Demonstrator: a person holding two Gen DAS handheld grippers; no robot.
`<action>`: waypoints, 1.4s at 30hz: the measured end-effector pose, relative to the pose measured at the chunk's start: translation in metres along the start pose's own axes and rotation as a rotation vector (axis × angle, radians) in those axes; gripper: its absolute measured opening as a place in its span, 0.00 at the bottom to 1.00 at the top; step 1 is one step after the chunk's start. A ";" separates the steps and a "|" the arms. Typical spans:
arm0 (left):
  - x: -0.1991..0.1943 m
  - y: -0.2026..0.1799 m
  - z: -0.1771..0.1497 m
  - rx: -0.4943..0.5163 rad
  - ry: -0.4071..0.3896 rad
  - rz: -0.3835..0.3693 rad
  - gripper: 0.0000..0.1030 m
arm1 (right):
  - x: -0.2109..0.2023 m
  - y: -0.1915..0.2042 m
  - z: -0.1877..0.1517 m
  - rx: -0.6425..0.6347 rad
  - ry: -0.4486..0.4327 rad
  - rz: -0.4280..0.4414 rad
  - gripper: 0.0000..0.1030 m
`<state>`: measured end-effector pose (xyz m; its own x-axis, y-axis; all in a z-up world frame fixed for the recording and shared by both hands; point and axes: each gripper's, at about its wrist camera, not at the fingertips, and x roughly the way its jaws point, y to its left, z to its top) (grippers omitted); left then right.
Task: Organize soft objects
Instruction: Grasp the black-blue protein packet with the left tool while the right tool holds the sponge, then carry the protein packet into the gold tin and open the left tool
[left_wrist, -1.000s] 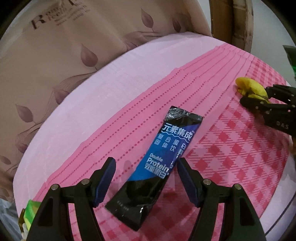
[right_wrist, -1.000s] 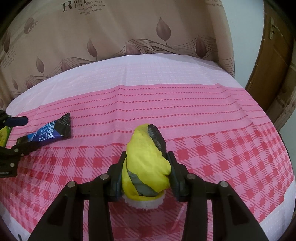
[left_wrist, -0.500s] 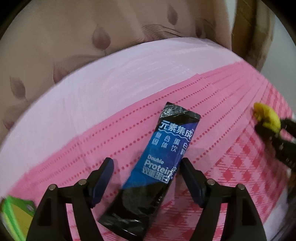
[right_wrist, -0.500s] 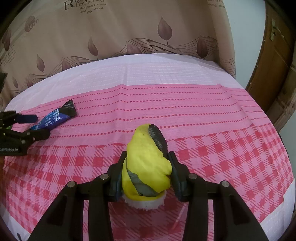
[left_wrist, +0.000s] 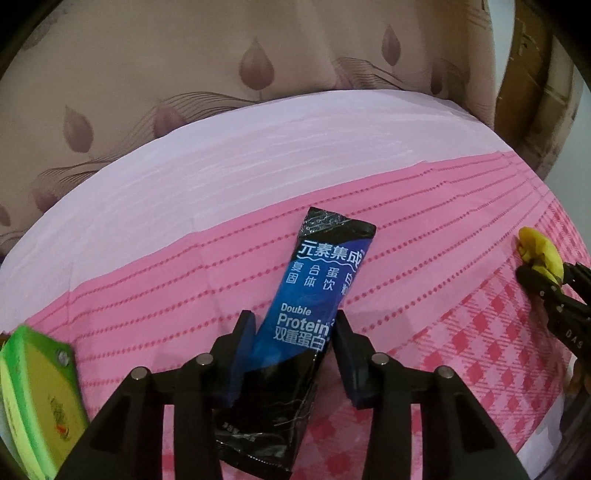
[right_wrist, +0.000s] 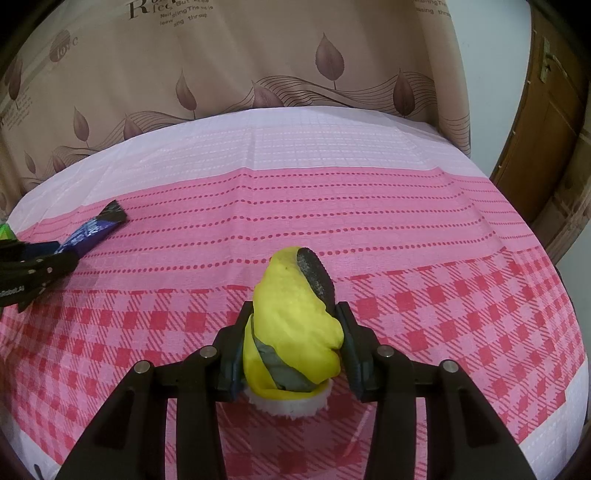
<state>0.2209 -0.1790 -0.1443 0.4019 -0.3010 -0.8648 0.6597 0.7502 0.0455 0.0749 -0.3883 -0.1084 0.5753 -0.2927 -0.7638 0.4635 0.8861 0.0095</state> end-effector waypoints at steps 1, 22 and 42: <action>-0.004 0.002 -0.004 -0.011 -0.004 0.006 0.41 | 0.000 0.000 0.000 -0.001 0.000 0.000 0.40; -0.082 0.031 -0.031 -0.148 -0.092 0.143 0.41 | 0.000 0.000 0.000 -0.002 0.001 -0.002 0.40; -0.143 0.109 -0.053 -0.289 -0.146 0.285 0.41 | 0.000 -0.001 0.001 -0.006 0.002 -0.006 0.40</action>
<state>0.2018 -0.0226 -0.0427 0.6420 -0.1223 -0.7569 0.3125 0.9432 0.1126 0.0750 -0.3892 -0.1081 0.5712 -0.2974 -0.7650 0.4630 0.8864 0.0012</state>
